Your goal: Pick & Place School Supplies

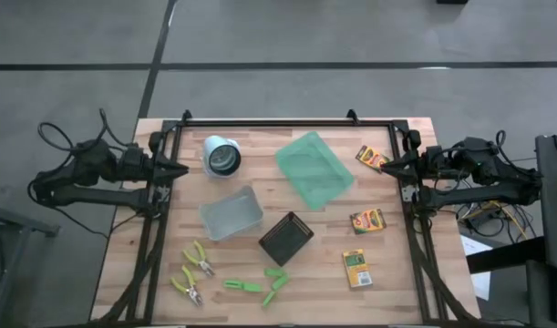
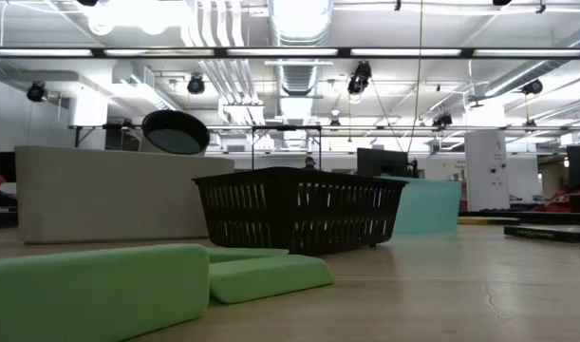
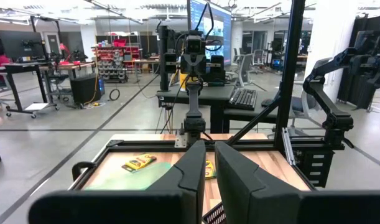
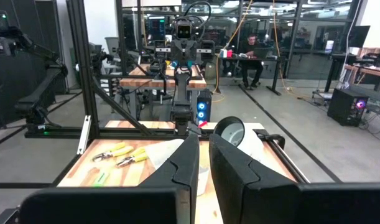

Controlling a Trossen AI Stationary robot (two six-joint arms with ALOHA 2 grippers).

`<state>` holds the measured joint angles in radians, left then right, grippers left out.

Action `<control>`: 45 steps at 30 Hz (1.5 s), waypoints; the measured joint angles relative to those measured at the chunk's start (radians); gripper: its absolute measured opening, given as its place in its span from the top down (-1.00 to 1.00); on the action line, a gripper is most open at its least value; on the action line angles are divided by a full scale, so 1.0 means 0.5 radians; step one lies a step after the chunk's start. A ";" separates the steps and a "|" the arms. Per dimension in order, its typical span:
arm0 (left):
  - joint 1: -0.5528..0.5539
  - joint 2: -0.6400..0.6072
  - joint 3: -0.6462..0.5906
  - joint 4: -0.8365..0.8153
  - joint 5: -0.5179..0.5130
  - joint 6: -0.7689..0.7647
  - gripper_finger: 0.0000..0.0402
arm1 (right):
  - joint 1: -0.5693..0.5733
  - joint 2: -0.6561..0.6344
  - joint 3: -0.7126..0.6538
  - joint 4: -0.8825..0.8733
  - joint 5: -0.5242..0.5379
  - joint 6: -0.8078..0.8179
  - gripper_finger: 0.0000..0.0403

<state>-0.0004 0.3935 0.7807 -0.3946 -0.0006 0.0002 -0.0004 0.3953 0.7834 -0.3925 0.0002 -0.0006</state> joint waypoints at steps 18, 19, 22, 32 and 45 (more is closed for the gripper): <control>0.000 0.000 0.000 0.001 0.000 -0.009 0.78 | 0.000 0.000 0.000 0.000 0.000 -0.001 0.82; 0.000 0.000 0.000 0.001 0.000 -0.022 0.78 | 0.000 -0.001 0.000 0.000 0.000 0.000 0.82; 0.000 0.000 0.000 0.002 0.000 -0.037 0.78 | 0.000 -0.001 0.000 0.000 0.000 0.000 0.82; 0.000 -0.008 0.000 -0.098 -0.052 -0.033 0.78 | 0.000 0.000 0.000 0.000 0.000 0.000 0.82; 0.000 0.034 -0.001 -0.346 -0.831 -0.332 0.78 | 0.000 0.000 0.000 0.000 0.000 0.000 0.82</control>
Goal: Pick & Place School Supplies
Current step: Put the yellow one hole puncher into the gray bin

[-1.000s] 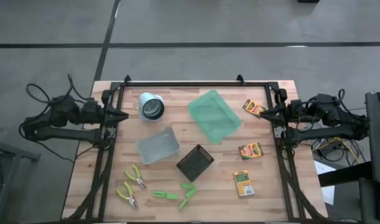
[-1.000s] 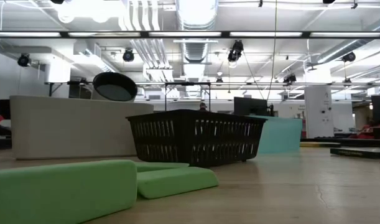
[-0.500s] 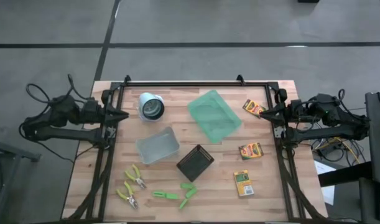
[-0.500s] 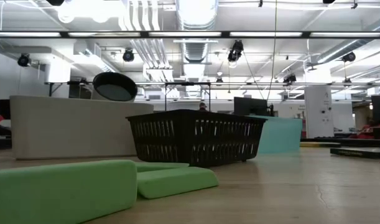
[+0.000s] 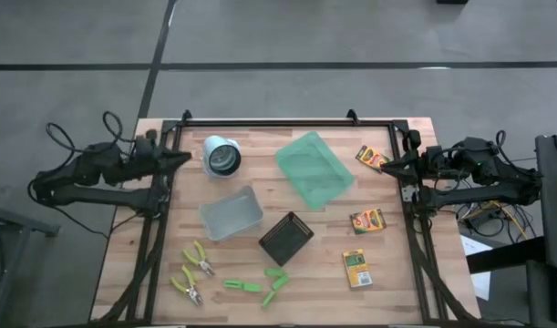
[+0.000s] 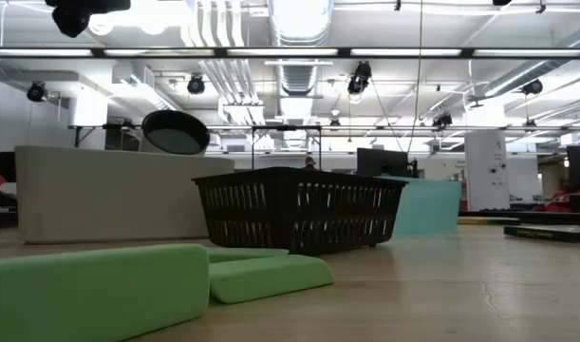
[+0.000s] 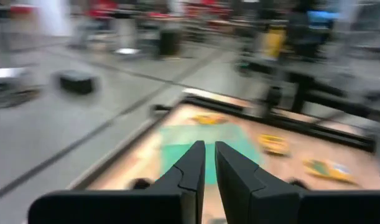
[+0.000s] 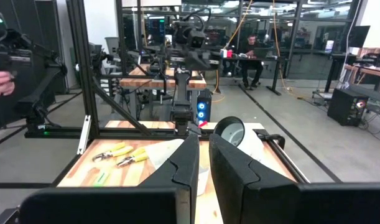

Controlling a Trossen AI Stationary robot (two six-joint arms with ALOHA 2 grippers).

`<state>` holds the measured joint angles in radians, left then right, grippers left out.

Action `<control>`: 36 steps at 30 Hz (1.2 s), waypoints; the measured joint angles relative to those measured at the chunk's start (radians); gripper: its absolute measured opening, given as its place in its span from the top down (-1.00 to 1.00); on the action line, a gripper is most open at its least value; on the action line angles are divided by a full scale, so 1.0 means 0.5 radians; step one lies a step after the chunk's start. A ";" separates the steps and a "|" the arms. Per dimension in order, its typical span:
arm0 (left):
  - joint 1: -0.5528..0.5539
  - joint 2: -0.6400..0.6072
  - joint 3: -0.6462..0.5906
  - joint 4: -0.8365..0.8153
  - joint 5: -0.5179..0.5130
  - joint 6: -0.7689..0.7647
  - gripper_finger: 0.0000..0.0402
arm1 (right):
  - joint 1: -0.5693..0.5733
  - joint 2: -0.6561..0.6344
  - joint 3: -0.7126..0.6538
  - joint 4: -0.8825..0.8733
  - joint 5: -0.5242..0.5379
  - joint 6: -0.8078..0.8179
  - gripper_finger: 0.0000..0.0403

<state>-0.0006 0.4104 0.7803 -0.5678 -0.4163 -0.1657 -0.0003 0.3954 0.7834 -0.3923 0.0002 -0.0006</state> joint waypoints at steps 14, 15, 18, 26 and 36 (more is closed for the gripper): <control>0.001 0.288 0.369 -0.376 0.099 -0.399 0.70 | 0.000 -0.001 0.000 0.000 0.000 0.000 0.82; 0.000 0.333 0.427 -0.449 0.146 -0.416 0.69 | 0.000 -0.001 0.000 -0.001 0.000 0.000 0.82; -0.001 0.472 0.646 -0.721 0.264 -0.610 0.65 | -0.001 -0.001 0.000 0.000 0.000 0.000 0.82; -0.033 0.857 1.070 -1.473 0.547 -1.460 0.57 | -0.001 -0.001 0.000 0.000 0.000 0.000 0.82; -0.120 1.105 1.136 -1.984 0.854 -2.494 0.51 | -0.001 -0.001 0.000 -0.001 0.000 0.000 0.82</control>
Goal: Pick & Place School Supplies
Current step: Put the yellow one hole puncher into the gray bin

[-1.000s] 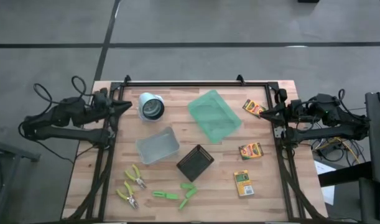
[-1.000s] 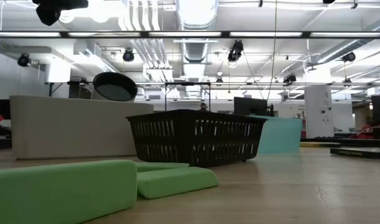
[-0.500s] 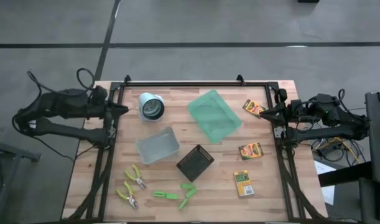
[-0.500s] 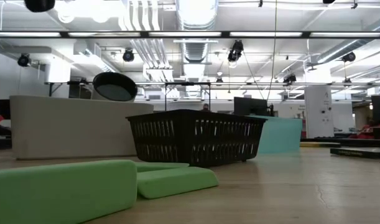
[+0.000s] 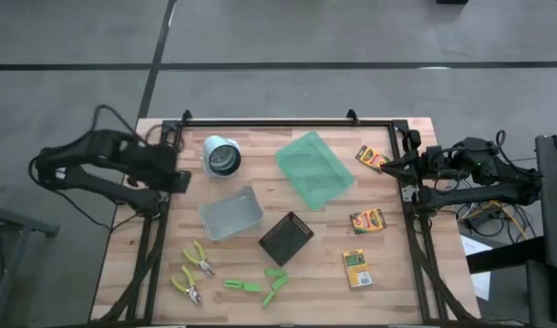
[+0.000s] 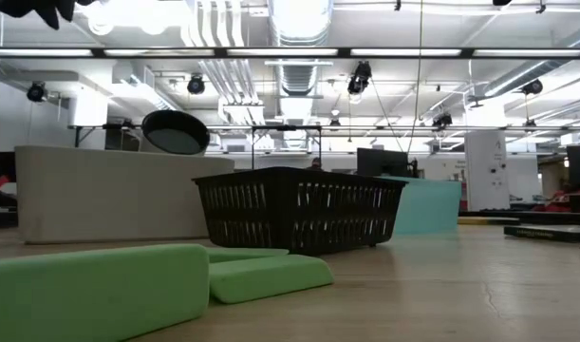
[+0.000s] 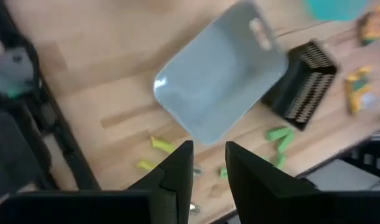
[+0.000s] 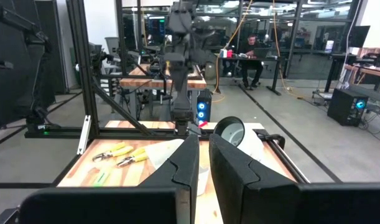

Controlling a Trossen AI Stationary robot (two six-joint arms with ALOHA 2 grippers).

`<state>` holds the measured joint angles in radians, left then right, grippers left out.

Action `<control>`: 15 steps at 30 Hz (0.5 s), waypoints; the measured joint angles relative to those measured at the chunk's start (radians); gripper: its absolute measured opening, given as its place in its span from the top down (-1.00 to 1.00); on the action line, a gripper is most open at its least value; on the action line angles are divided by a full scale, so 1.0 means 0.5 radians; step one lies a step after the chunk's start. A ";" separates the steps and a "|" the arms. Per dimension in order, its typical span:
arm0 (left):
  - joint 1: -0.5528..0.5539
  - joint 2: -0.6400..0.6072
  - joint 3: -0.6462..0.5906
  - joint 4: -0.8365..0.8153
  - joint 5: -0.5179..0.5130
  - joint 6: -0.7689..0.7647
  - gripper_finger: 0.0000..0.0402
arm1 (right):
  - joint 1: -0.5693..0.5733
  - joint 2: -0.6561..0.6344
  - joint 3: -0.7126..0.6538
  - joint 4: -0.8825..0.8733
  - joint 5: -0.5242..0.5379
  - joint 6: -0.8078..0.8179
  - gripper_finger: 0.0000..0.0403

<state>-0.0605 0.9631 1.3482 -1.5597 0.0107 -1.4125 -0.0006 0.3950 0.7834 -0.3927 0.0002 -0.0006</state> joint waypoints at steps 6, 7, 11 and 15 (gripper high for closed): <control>-0.258 0.149 -0.062 0.038 -0.055 -0.214 0.50 | 0.000 0.000 0.000 0.001 0.000 0.000 0.82; -0.301 0.180 -0.065 0.038 -0.075 -0.256 0.50 | 0.000 0.000 0.000 0.001 0.000 0.000 0.82; -0.493 0.271 -0.071 0.051 -0.118 -0.480 0.50 | 0.001 0.000 0.000 0.001 0.000 0.000 0.82; -0.728 0.346 -0.077 0.040 -0.255 -0.823 0.50 | 0.000 0.000 0.000 0.001 0.000 0.000 0.82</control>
<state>-0.4246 1.1362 1.3095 -1.5398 -0.1168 -1.8241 -0.0006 0.3950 0.7834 -0.3923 0.0002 -0.0006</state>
